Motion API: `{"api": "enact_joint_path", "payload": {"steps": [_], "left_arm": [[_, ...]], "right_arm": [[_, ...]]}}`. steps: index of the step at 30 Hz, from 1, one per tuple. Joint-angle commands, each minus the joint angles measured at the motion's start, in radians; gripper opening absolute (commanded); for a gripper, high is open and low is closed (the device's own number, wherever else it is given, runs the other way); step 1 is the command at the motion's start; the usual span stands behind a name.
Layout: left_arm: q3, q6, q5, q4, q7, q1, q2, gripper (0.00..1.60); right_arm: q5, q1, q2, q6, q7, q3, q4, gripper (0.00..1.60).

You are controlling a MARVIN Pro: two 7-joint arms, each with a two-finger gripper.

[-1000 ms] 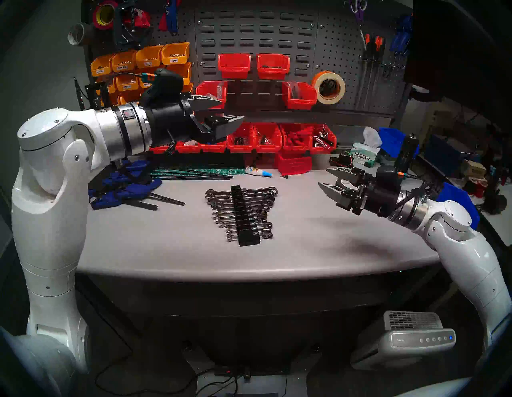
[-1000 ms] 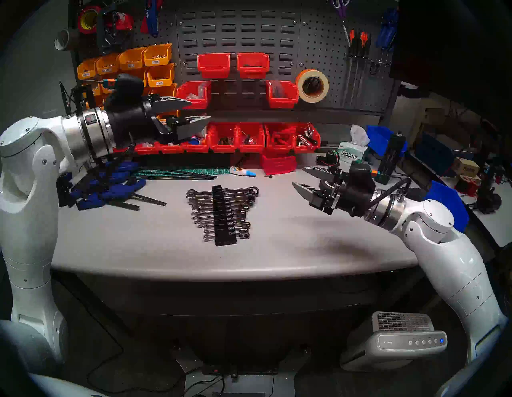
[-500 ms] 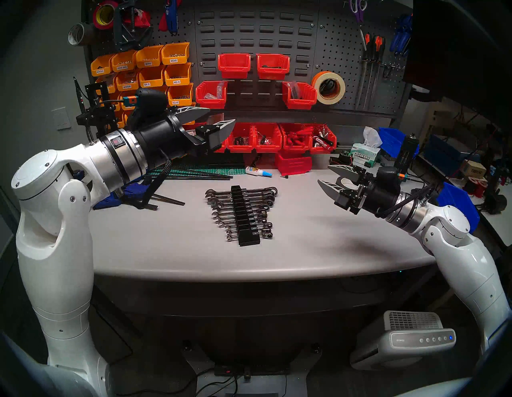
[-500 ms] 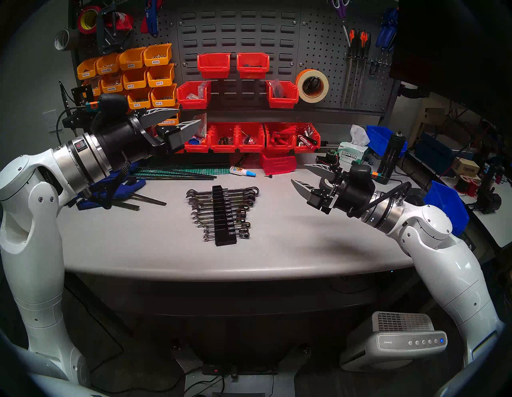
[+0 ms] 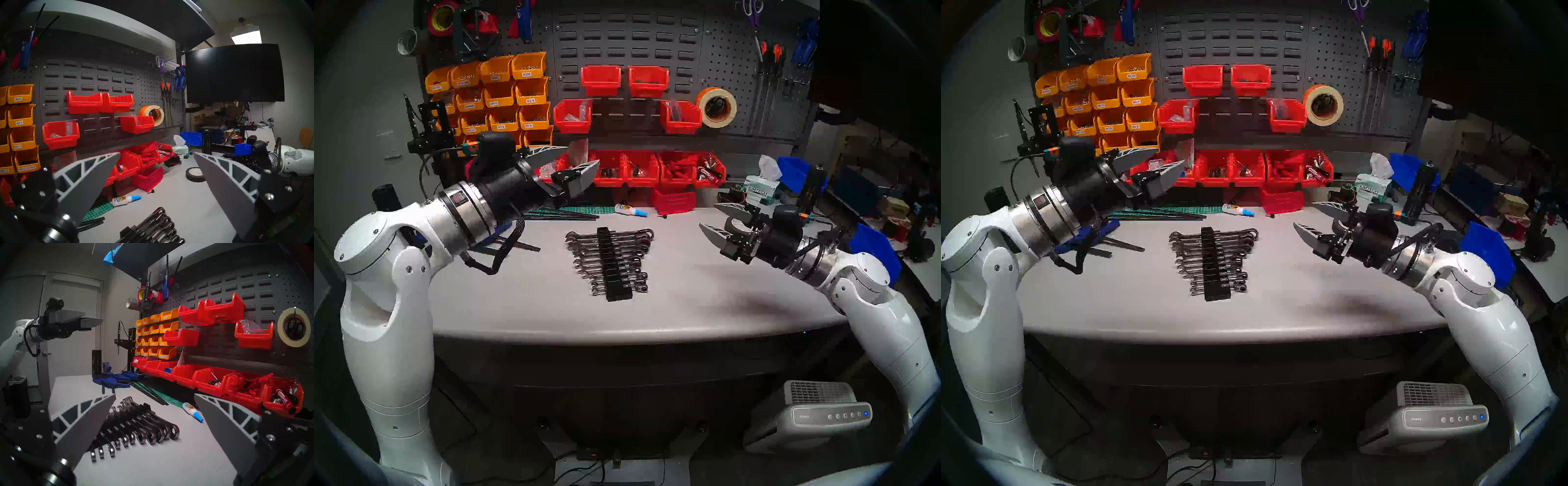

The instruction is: Put the wrenches on the table into the correct slot in the case

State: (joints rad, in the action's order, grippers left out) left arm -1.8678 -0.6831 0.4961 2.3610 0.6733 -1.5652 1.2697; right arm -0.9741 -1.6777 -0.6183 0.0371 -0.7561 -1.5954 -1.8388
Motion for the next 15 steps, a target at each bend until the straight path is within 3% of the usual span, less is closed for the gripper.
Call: {"api": "enact_joint_path", "payload": {"steps": [1,15], "left_arm": [[-0.007,0.025,0.001,0.021,0.003,0.014,0.004,1.6],[-0.008,0.026,-0.004,0.02,0.009,0.015,0.008,1.6]], "right_arm": [[-0.011,0.009,0.007,0.005,-0.003,-0.028,-0.023,1.6],[-0.011,0.008,0.007,0.003,-0.002,-0.03,-0.024,1.6]]}}
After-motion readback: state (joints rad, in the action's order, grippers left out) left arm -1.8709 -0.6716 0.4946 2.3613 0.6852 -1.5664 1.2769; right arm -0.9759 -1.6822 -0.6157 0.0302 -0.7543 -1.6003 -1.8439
